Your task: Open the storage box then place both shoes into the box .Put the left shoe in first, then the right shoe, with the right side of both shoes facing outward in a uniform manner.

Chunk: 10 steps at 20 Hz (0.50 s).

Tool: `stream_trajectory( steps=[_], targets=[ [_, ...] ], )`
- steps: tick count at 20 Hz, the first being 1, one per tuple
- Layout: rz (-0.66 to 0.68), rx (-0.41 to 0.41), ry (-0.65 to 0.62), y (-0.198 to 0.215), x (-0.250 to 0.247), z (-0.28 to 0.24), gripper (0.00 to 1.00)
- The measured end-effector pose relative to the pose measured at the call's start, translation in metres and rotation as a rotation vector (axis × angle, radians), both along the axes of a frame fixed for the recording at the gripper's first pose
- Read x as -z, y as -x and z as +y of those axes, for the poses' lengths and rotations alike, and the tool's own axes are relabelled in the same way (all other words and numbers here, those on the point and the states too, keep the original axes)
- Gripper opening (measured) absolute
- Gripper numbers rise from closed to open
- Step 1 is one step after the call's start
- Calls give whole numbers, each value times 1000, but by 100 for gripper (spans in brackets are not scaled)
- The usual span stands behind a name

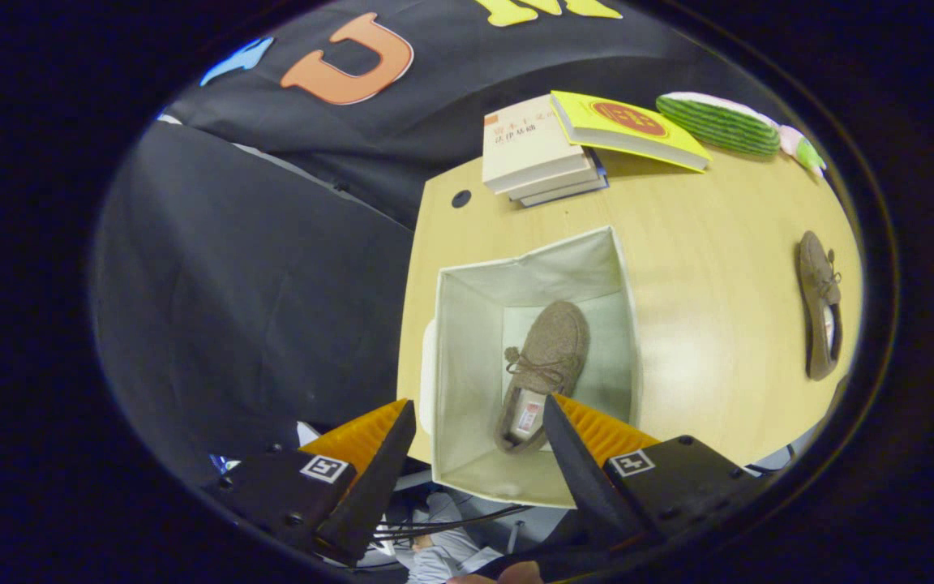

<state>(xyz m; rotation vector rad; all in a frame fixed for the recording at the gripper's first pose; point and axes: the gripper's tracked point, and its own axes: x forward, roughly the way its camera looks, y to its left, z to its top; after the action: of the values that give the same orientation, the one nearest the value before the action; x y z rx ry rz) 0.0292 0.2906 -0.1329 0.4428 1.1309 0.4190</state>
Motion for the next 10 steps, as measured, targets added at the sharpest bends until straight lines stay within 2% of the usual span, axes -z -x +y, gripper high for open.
stream_trajectory(
  steps=[4, 10],
  targets=[
    [-85, -2, 51, 3, -25, -56, 100],
    [-198, 48, 208, -2, -46, -199, 100]
  ],
)
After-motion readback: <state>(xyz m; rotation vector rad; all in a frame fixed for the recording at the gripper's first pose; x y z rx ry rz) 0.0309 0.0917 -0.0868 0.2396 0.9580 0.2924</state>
